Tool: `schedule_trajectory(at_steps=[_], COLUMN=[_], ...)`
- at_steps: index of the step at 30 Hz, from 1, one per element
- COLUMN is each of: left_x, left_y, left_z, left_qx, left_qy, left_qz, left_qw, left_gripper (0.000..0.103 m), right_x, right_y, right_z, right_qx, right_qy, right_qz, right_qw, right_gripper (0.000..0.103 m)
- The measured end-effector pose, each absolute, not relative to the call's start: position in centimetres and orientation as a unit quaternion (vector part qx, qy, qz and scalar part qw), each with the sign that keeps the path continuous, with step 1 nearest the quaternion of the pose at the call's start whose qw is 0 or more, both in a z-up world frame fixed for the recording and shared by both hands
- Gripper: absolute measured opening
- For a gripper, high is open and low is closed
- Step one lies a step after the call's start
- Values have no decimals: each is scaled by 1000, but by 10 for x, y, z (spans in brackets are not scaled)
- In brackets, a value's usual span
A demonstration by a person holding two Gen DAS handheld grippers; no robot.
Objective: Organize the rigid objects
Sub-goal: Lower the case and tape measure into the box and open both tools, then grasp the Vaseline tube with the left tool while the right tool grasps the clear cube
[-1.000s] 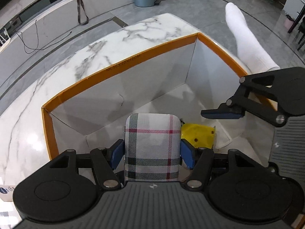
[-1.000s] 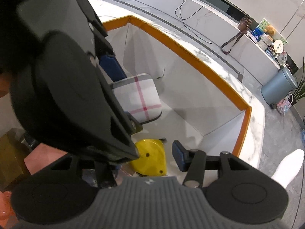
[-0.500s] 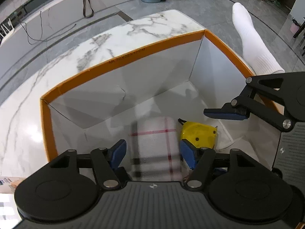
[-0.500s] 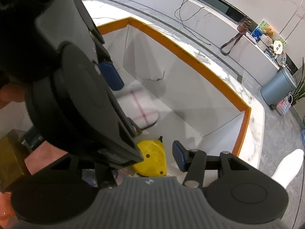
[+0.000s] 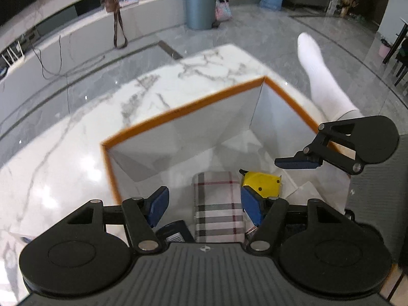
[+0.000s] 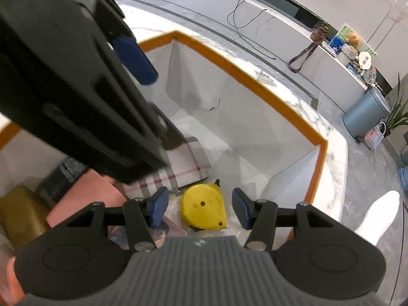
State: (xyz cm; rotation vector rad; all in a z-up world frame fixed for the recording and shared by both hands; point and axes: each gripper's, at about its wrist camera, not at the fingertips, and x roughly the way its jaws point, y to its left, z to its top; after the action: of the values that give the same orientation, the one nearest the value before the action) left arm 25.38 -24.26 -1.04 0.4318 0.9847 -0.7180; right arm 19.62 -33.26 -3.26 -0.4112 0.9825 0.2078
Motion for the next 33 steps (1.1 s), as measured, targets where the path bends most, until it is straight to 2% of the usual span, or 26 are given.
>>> schedule_trajectory(at_steps=[9, 17, 29, 33], left_x=[243, 244, 268, 278], left_y=[-178, -117, -55, -50], left_z=[42, 55, 14, -10], left_qx=[207, 223, 182, 166], left_qy=[411, 392, 396, 401], left_qz=[-330, -295, -250, -258], left_qw=[824, 842, 865, 863], left_gripper=[76, 76, 78, 82], right_x=[186, 183, 221, 235], right_y=[-294, -232, -175, -168], right_z=[21, 42, 8, -7], right_qx=[-179, -195, -218, -229], right_qy=[430, 405, 441, 461], right_qz=[127, 178, 204, 205], right_qw=[876, 875, 846, 833], right_gripper=[53, 51, 49, 49])
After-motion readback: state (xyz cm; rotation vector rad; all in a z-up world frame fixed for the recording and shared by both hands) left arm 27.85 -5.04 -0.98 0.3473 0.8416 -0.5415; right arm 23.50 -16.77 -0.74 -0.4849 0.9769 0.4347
